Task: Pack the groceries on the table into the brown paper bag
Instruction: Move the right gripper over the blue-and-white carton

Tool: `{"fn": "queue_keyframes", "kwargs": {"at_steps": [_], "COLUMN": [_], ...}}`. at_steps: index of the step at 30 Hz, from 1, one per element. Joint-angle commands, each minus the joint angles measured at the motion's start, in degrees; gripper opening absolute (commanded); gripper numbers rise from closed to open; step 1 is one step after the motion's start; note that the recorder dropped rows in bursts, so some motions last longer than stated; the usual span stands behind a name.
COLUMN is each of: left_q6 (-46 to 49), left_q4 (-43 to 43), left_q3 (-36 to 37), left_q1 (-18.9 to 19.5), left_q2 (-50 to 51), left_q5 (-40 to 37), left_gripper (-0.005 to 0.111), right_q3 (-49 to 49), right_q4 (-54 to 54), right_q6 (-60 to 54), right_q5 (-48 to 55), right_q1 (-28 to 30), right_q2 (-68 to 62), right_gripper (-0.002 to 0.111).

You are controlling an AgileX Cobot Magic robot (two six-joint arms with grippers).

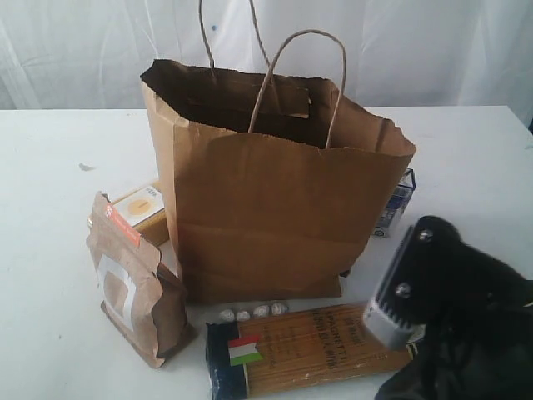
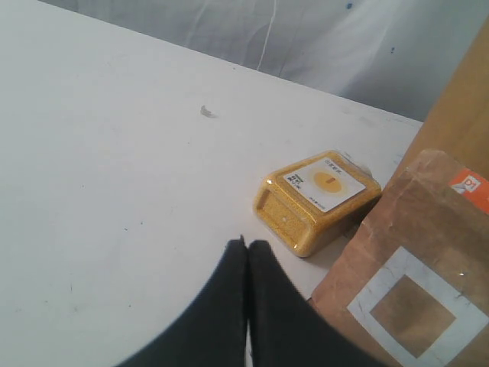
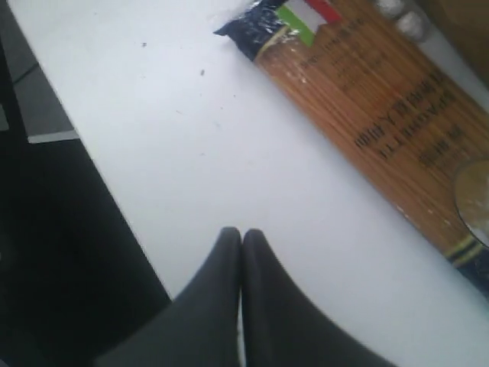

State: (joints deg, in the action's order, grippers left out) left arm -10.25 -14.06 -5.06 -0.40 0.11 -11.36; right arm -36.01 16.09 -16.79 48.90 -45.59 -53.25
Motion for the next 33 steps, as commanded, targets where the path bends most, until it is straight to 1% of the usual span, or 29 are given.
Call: {"fn": "queue_keyframes", "kwargs": {"at_steps": [1, 3, 7, 11, 15, 17, 18, 20, 26, 28, 33], "left_q6": [0.0, 0.0, 0.0, 0.0, 0.0, 0.0, 0.0, 0.0, 0.0, 0.0, 0.0], "left_q4": [-0.5, -0.5, -0.5, -0.5, -0.5, -0.5, -0.5, -0.5, -0.5, -0.5, -0.5], "left_q3": [0.3, 0.3, 0.3, 0.3, 0.3, 0.3, 0.3, 0.3, 0.3, 0.3, 0.3], "left_q1": [-0.4, -0.4, -0.4, -0.4, -0.4, -0.4, -0.4, -0.4, -0.4, -0.4, -0.4], "left_q2": [-0.1, -0.1, -0.1, -0.1, -0.1, -0.1, -0.1, -0.1, -0.1, -0.1, -0.1], "left_q5": [0.2, 0.2, 0.2, 0.2, 0.2, 0.2, 0.2, 0.2, 0.2, 0.2, 0.2], "left_gripper": [0.001, 0.001, 0.001, 0.001, 0.001, 0.001, 0.001, 0.001, 0.001, 0.001, 0.001], "right_q3": [0.8, 0.8, 0.7, -0.1, -3.8, -6.4, -7.7, -9.9, -15.7, -17.7, -21.5], "right_q4": [-4.6, -7.1, -11.1, -10.4, -7.4, -5.6, -4.9, -4.4, -2.8, -2.5, -1.3], "right_q6": [4.7, 6.1, 7.2, 9.2, 9.4, 9.4, 9.4, 9.4, 9.4, 9.4, 9.4], "right_q5": [2.4, 1.9, -3.9, -11.5, -16.7, -18.6, -19.5, -21.4, -24.9, -24.7, -23.0], "right_q1": [7.5, 11.0, 19.3, 26.9, 35.4, 38.1, 39.1, 40.0, 40.0, 40.0, 40.0], "right_q2": [3.9, 4.6, 4.3, 0.5, -6.2, -10.1, -11.8, -14.8, -22.4, -24.9, -29.7], "right_gripper": [0.000, 0.000, 0.000, 0.000, 0.000, 0.003, 0.006, 0.017, 0.061, 0.067, 0.067]}}
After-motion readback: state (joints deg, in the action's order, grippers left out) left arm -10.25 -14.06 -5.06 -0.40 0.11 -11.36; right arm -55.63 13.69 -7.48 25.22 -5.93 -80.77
